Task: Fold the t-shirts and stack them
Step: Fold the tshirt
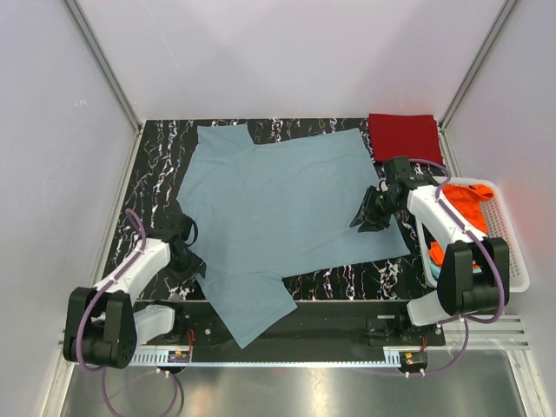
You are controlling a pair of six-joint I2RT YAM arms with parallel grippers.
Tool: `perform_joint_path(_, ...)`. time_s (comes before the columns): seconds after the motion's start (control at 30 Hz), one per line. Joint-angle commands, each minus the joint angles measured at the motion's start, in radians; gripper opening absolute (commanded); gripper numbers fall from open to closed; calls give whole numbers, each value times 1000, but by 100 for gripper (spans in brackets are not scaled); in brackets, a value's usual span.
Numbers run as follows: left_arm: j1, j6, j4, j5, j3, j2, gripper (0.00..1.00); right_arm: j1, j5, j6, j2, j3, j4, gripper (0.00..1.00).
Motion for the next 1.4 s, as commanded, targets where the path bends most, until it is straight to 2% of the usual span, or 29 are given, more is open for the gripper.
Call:
perform_joint_path(0.0, -1, -31, 16, -53, -12, 34, 43, -19, -10, -25, -15, 25, -13, 38)
perform_joint_path(0.1, 9, -22, 34, -66, 0, 69, 37, -34, -7, -20, -18, 22, -15, 38)
perform_joint_path(0.13, 17, -16, 39, -69, 5, 78, 26, -37, -7, -11, -17, 20, -16, 39)
perform_joint_path(0.2, 40, 6, 48, -78, 23, 81, 15, -48, -9, 3, -9, 11, -15, 39)
perform_joint_path(0.23, 54, 13, 48, -78, 26, 81, 5, -50, -10, 16, -3, 7, -16, 39)
perform_joint_path(0.27, 69, 24, 51, -75, 32, 81, 0, -56, -21, 23, 4, 4, -16, 39)
perform_joint_path(0.33, 127, 76, 50, -75, 49, 81, 0, -60, -27, 26, 20, -10, -15, 41)
perform_joint_path(0.37, 132, 119, 48, -78, 57, 80, 0, -62, -17, 26, 21, -15, -18, 45)
perform_joint_path(0.43, 199, 158, 36, -90, 83, 75, 0, -63, 6, 30, 21, -33, -21, 46)
perform_joint_path(0.5, 220, 193, 31, -104, 109, 68, 0, -62, 51, 33, 23, -52, -39, 46)
perform_joint_path(0.6, 221, 198, 31, -90, 133, 74, 0, -63, 118, 78, 17, -102, -67, 45)
perform_joint_path(0.83, 221, 164, 86, -9, 124, 126, 0, -94, 322, 317, -101, -260, -56, 42)
perform_joint_path(0.93, 221, 155, 103, -18, 110, 123, 0, -103, 440, 356, -195, -289, -73, 43)
perform_joint_path(1.03, 221, 139, 108, -40, 100, 117, 0, -108, 538, 401, -290, -309, -111, 49)
perform_joint_path(1.07, 221, 132, 109, -40, 95, 114, 0, -113, 551, 412, -302, -320, -121, 56)
perform_joint_path(1.13, 221, 124, 114, -33, 94, 112, 0, -117, 554, 411, -285, -337, -116, 61)
perform_joint_path(1.37, 221, 135, 120, -12, 124, 133, 0, -117, 477, 406, -132, -369, 11, 58)
